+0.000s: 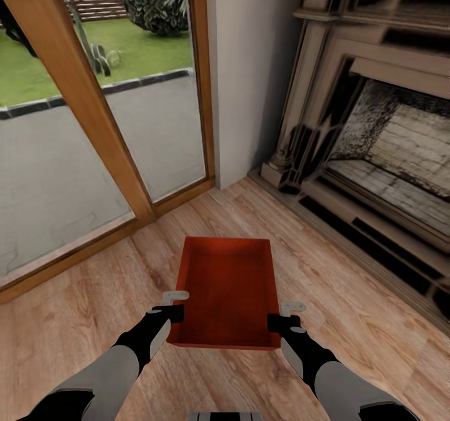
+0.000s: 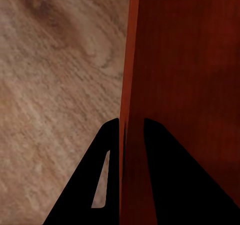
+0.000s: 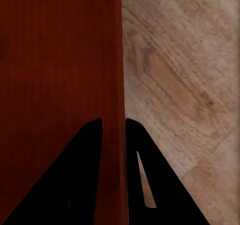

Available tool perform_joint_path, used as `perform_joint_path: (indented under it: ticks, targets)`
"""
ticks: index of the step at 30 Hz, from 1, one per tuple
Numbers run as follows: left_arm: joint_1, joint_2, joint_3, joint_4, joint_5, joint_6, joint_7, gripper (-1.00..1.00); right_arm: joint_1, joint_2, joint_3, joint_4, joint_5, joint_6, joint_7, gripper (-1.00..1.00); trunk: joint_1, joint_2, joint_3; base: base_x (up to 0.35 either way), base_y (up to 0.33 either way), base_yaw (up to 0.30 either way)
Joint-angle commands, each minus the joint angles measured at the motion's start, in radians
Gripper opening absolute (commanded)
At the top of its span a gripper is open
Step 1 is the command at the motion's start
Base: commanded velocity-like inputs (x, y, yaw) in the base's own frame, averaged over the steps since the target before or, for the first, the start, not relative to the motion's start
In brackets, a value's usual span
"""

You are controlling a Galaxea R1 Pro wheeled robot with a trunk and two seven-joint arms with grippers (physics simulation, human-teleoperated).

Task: Move the two storage containers from the living room to the garage. In the garage, place one container on the floor and stack the other container on top of it (either order is fine).

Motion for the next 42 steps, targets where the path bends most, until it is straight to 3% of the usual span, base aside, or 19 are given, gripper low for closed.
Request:
perform_joint_path:
  ticks: [1,42]
  targets:
    - [0.000,0.001,0.002,-0.002,-0.016,0.008,0.010,-1.00,-0.001,-0.003,-0.003,-0.001,0.000,-0.001,-0.010,-1.00,-0.004,0.007,0.003,0.000,0.000,0.000]
    - [0.000,0.002,0.002,-0.006,-0.016,0.008,0.005,-1.00,-0.001,-0.003,-0.003,-0.001,-0.003,0.003,-0.011,-1.00,-0.161,0.294,0.131,0.000,0.000,0.000]
